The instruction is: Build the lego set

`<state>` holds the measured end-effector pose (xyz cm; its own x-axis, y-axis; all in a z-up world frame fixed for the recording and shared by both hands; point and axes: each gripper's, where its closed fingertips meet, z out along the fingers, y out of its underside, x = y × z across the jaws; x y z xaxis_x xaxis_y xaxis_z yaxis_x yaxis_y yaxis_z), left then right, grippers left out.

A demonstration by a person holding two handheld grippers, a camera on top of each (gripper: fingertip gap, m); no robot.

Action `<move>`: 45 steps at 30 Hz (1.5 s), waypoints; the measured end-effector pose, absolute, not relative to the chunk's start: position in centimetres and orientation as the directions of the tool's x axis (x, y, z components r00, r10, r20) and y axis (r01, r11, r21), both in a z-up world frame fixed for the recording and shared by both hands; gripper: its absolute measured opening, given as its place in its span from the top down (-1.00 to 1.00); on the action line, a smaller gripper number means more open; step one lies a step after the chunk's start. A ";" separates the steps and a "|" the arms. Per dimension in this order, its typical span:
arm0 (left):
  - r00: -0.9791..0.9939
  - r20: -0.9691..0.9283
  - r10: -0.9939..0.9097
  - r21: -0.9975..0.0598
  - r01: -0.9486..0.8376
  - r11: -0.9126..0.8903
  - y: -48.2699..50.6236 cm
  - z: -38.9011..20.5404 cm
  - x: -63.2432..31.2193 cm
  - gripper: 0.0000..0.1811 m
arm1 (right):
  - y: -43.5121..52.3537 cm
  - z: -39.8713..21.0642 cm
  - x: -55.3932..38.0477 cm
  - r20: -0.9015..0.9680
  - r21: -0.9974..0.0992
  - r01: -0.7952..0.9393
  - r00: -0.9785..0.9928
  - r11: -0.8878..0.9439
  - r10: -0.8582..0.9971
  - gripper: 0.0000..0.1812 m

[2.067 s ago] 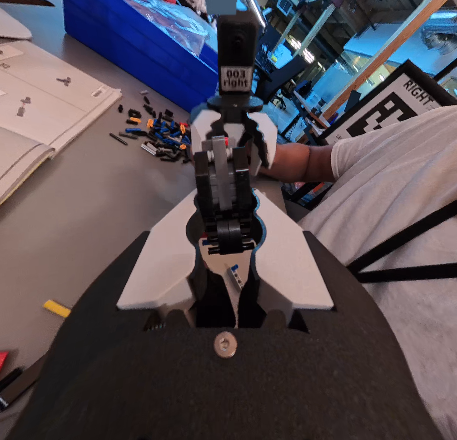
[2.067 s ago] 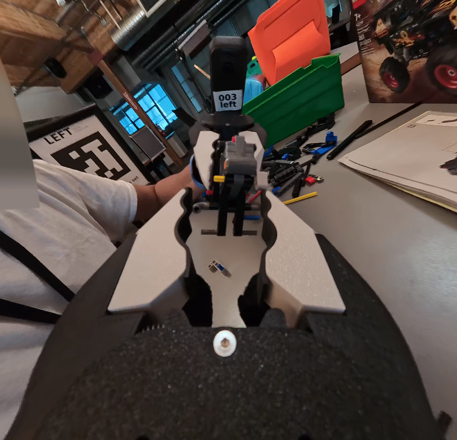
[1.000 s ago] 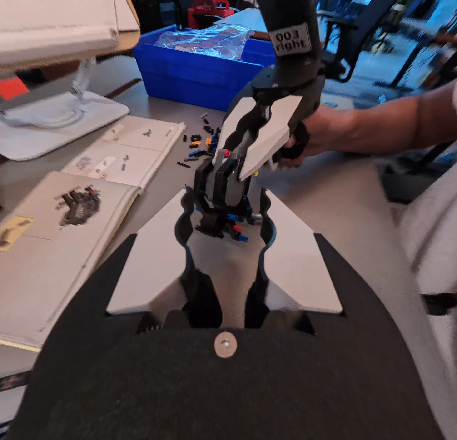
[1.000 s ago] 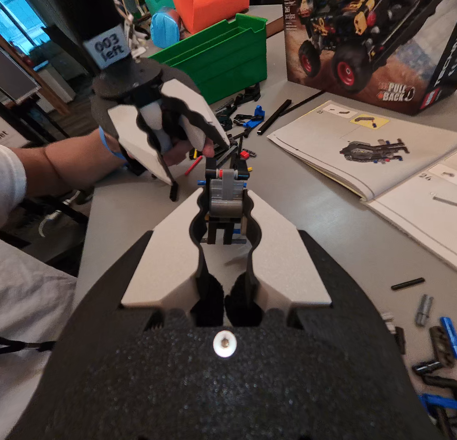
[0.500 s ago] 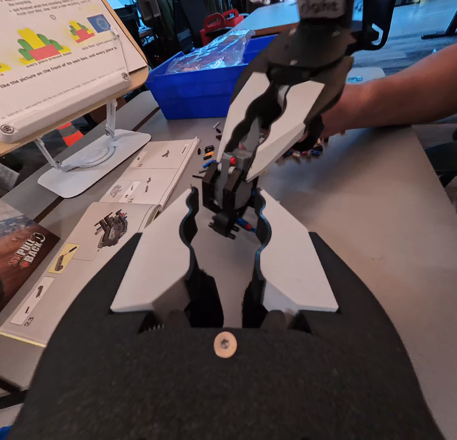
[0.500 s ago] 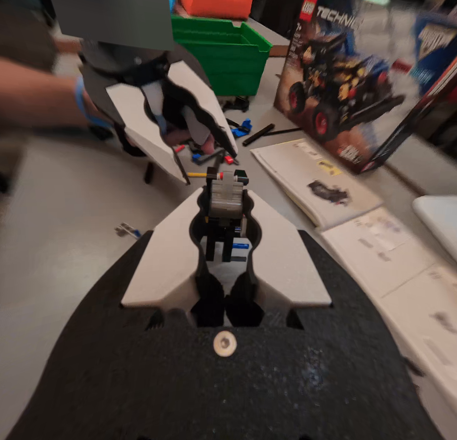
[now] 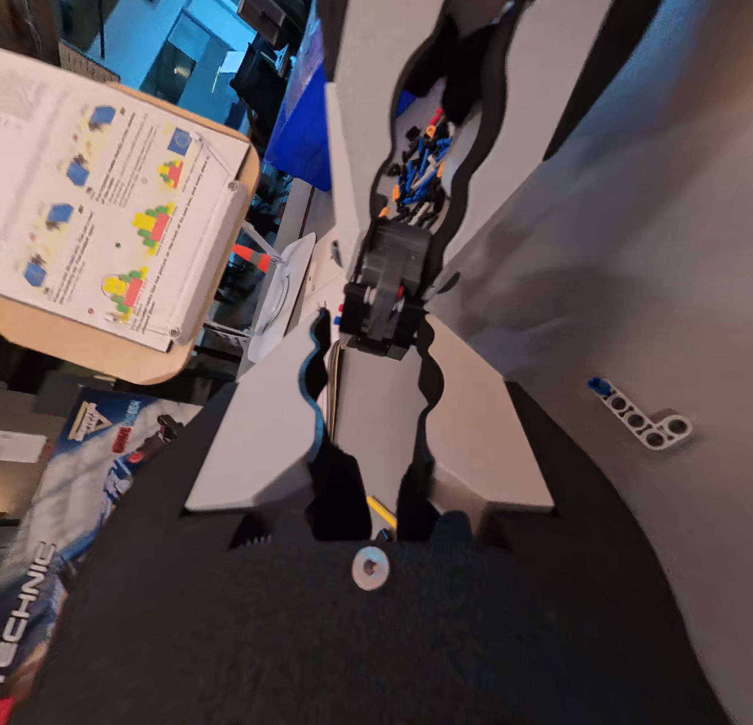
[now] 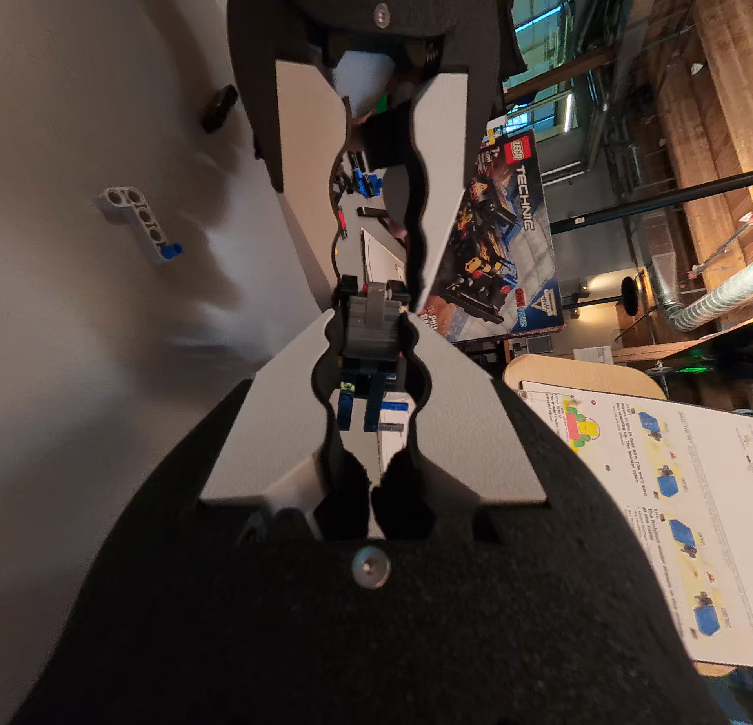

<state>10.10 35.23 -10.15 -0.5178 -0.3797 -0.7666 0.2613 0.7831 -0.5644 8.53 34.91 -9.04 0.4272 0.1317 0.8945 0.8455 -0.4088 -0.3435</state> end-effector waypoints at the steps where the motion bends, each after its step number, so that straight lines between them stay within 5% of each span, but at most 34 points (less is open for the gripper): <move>1: -0.506 -0.786 -0.355 -0.538 0.277 0.796 35.1 -10.4 10.0 0.61 | 34.9 -9.2 8.5 0.895 -0.339 0.848 0.425 -0.408 0.139 0.72; 7: -0.395 -0.871 -0.293 -0.428 0.316 0.846 35.3 -10.5 10.4 0.62 | 34.8 -9.9 9.4 0.876 -0.395 0.811 0.474 -0.432 0.089 0.71; 14: -0.267 -0.936 -0.230 -0.304 0.284 0.909 36.6 -10.5 11.3 0.63 | 34.2 -8.0 9.9 0.704 -0.666 0.663 0.711 -0.341 0.007 0.44; 20: -0.117 -0.975 -0.189 -0.216 0.297 0.930 36.7 -8.8 11.1 0.63 | 33.7 -8.1 11.7 0.221 -0.921 0.213 0.975 -0.325 0.015 0.38; 26: -0.041 -0.976 -0.212 -0.214 0.301 0.929 36.4 -7.6 10.8 0.63 | 33.6 -7.3 9.4 -0.284 -0.938 -0.213 0.924 -0.272 0.257 0.53; 37: -0.069 -0.955 -0.289 -0.296 0.307 0.905 36.9 -7.5 10.9 0.63 | 33.7 -6.8 9.6 -0.108 -0.975 -0.067 0.976 -0.211 0.190 0.71; 45: -0.069 -0.959 -0.275 -0.283 0.313 0.907 36.5 -7.7 10.8 0.63 | 33.8 -7.3 10.2 -0.150 -0.968 -0.112 0.975 -0.224 0.162 0.78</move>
<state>10.78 36.52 -7.69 -0.0690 -0.2753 -0.9589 0.3127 0.9068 -0.2829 10.21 33.80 -7.30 0.9753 0.1619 -0.1500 -0.1117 -0.2237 -0.9682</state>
